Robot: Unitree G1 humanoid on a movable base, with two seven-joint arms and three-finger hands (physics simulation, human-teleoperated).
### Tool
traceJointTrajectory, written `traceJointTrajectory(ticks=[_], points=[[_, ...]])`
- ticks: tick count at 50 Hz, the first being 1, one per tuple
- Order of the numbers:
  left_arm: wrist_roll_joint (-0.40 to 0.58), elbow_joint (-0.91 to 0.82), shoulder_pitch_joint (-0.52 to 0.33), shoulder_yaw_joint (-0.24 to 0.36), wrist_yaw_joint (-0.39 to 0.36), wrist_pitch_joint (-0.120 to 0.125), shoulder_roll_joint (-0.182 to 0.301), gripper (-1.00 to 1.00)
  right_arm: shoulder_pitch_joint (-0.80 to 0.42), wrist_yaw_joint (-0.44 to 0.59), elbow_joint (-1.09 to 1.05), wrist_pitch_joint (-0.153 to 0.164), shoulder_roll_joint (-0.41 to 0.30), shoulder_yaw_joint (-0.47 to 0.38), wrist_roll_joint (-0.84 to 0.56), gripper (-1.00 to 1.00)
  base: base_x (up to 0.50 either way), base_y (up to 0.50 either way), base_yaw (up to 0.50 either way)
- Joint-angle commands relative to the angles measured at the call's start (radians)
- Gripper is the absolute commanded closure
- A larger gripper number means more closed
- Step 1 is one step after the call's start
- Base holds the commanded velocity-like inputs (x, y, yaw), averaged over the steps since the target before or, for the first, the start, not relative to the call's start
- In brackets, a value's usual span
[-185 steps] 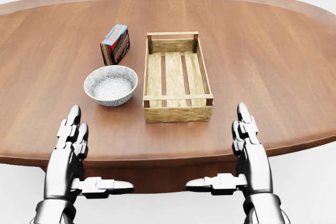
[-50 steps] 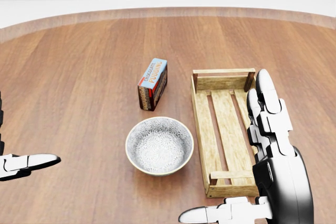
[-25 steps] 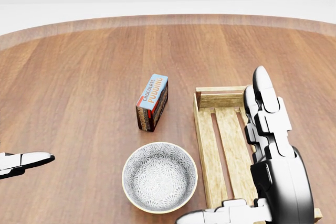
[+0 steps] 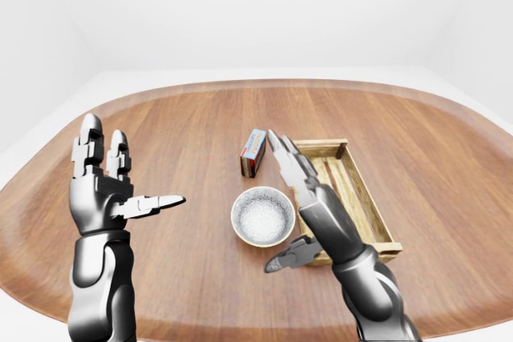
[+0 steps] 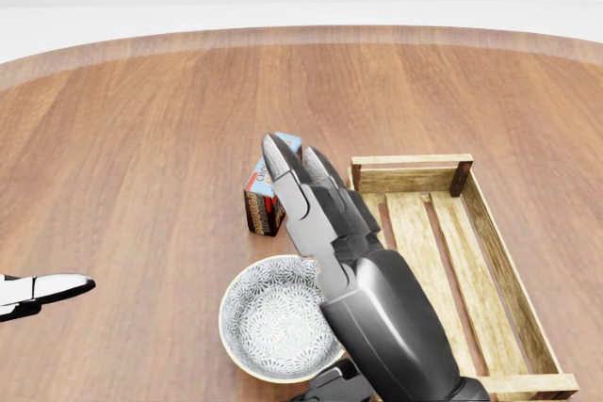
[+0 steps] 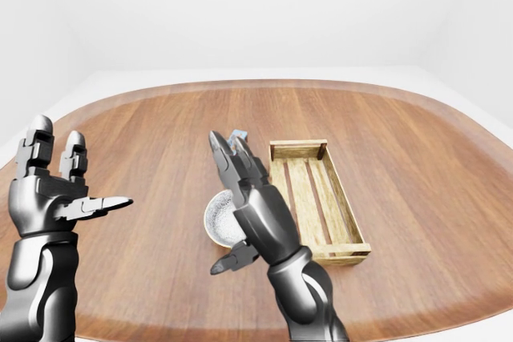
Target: Pick up the bowl on the left and put it in the tray.
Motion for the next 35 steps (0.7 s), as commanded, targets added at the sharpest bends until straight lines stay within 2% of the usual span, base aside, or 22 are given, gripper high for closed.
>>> traceJointTrajectory(ticks=[1, 12, 35], points=[[0.001, -0.005, 0.003, 0.0, 0.0, 0.0, -0.003, -1.0, -0.012, 0.158, 0.139, 0.0, 0.038, 0.067, -0.301, -1.0, 0.0, 0.0, 0.0], [0.007, 0.001, 0.003, -0.003, -0.001, 0.0, -0.004, -1.0, 0.004, 0.185, 0.167, 0.0, 0.068, 0.051, -0.345, -1.0, 0.0, 0.0, 0.0], [0.003, -0.001, 0.001, 0.0, 0.002, 0.0, -0.001, -1.0, -0.007, 0.137, 0.374, 0.0, 0.077, 0.01, -0.369, -1.0, 0.0, 0.0, 0.0]])
